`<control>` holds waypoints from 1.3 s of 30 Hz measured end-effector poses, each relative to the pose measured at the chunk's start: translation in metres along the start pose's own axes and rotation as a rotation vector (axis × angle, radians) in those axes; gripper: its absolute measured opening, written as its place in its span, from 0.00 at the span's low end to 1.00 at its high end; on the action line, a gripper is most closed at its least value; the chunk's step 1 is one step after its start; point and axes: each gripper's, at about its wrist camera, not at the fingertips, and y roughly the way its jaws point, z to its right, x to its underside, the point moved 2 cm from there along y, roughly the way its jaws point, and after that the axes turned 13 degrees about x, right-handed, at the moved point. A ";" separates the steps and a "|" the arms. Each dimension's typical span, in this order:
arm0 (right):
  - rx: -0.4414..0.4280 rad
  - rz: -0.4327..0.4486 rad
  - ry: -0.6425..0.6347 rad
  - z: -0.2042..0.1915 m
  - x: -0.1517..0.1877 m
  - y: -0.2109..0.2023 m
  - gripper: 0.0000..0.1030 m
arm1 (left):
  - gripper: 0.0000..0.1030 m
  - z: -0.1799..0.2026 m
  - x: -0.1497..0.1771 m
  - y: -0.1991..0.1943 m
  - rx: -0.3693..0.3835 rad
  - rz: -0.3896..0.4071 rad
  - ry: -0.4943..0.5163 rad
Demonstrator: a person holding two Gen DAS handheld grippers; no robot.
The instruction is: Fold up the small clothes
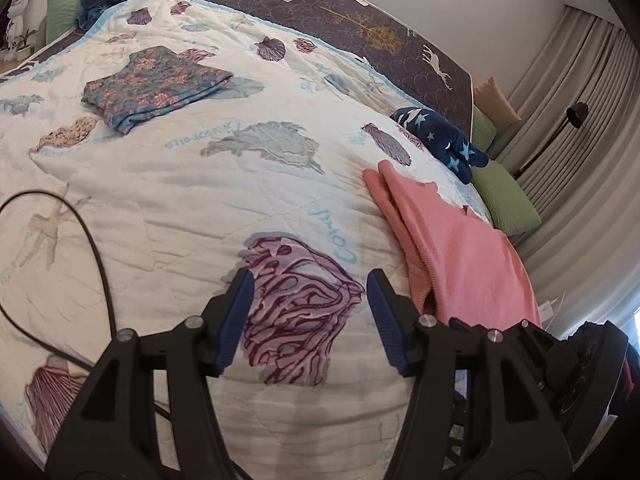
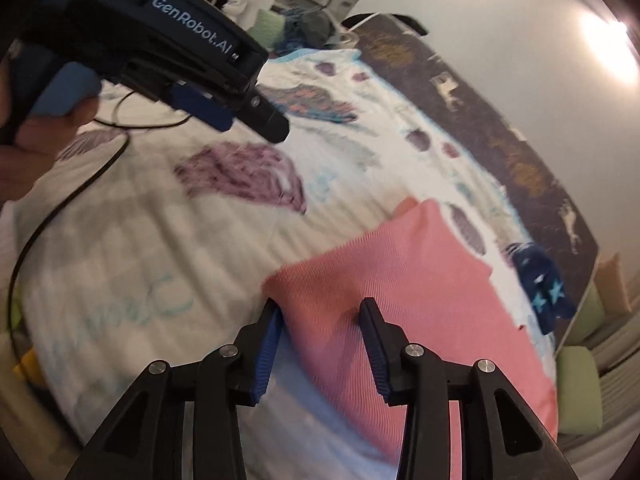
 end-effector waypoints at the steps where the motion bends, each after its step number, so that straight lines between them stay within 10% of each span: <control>1: 0.022 0.010 0.011 -0.001 -0.003 0.002 0.38 | 0.58 0.000 -0.001 0.000 -0.001 -0.001 0.004; 4: 0.028 0.008 0.075 0.002 -0.007 0.004 0.10 | 0.58 0.001 -0.007 0.000 0.008 -0.002 0.010; 19: -0.248 -0.009 0.509 0.088 0.002 -0.010 0.09 | 0.69 0.038 -0.048 0.119 0.329 -0.215 -0.131; 22: -0.265 -0.008 0.525 0.090 0.003 -0.010 0.09 | 0.46 0.041 -0.050 0.142 0.327 -0.268 -0.150; 24: -0.272 -0.007 0.536 0.091 0.004 -0.009 0.09 | 0.13 0.042 -0.052 0.148 0.332 -0.291 -0.165; 39: -0.270 0.072 0.684 0.131 0.028 -0.027 0.09 | 0.10 0.119 -0.079 0.140 0.272 -0.245 -0.022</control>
